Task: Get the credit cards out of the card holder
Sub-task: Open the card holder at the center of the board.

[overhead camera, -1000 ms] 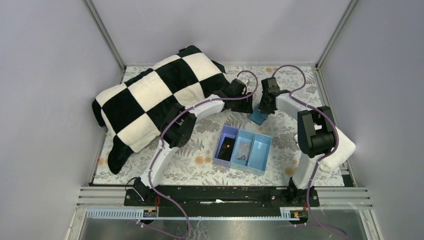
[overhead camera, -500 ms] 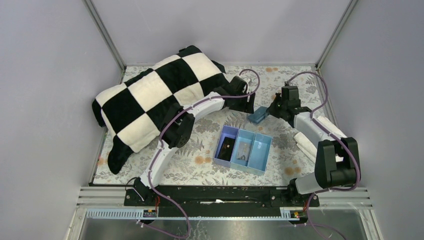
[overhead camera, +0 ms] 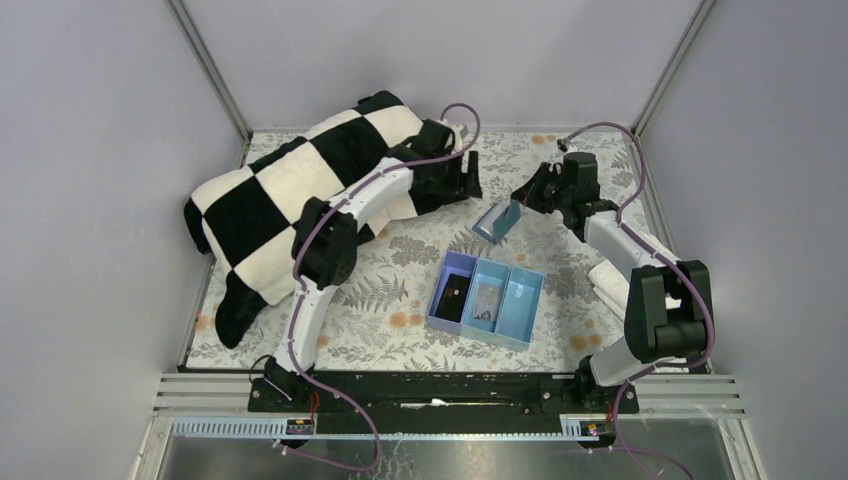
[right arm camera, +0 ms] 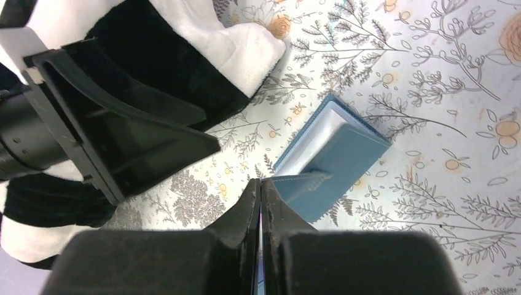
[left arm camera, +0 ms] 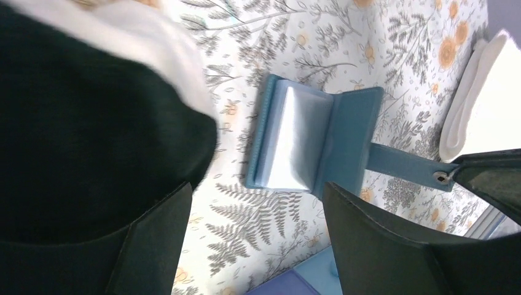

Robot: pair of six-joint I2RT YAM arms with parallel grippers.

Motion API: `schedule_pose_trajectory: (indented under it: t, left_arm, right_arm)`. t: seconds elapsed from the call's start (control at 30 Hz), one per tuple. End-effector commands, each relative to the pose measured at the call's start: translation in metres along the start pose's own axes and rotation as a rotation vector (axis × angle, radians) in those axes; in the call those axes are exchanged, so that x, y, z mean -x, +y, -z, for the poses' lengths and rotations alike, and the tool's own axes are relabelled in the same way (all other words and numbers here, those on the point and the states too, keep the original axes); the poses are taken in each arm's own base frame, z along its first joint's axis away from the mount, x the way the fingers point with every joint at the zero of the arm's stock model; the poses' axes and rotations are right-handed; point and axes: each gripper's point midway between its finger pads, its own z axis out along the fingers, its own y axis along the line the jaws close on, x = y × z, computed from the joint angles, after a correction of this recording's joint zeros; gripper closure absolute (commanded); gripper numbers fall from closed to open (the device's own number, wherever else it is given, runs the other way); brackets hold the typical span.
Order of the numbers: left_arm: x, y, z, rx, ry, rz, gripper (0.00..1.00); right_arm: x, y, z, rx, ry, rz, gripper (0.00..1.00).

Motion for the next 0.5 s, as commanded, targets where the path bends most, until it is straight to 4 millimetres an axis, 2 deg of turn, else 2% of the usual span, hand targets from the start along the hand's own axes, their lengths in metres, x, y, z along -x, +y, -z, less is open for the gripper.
schedule_pose_trajectory:
  t: [0.0, 0.1, 0.2, 0.33, 0.37, 0.47]
  left_arm:
    - [0.021, -0.023, 0.035, -0.092, -0.061, -0.04, 0.18]
    - [0.016, -0.022, 0.033, -0.102, -0.043, -0.037, 0.18]
    - [0.012, -0.022, 0.032, -0.108, -0.032, -0.031, 0.18]
    - [0.007, -0.025, 0.029, -0.132, -0.02, -0.025, 0.18]
    - [0.008, -0.026, 0.03, -0.139, -0.021, -0.022, 0.18]
    - [0.004, -0.029, 0.026, -0.153, -0.013, -0.016, 0.18]
  right_arm:
    - [0.025, 0.025, -0.002, 0.084, -0.05, 0.045, 1.0]
    - [0.024, 0.013, -0.004, 0.04, -0.042, 0.065, 1.0]
    - [0.02, -0.012, 0.003, -0.013, -0.043, 0.042, 1.0]
    - [0.013, -0.061, 0.017, -0.128, -0.032, -0.033, 1.0]
    - [0.013, -0.08, 0.021, -0.183, -0.031, -0.056, 1.0]
    - [-0.012, -0.121, 0.029, -0.361, 0.05, -0.102, 1.0]
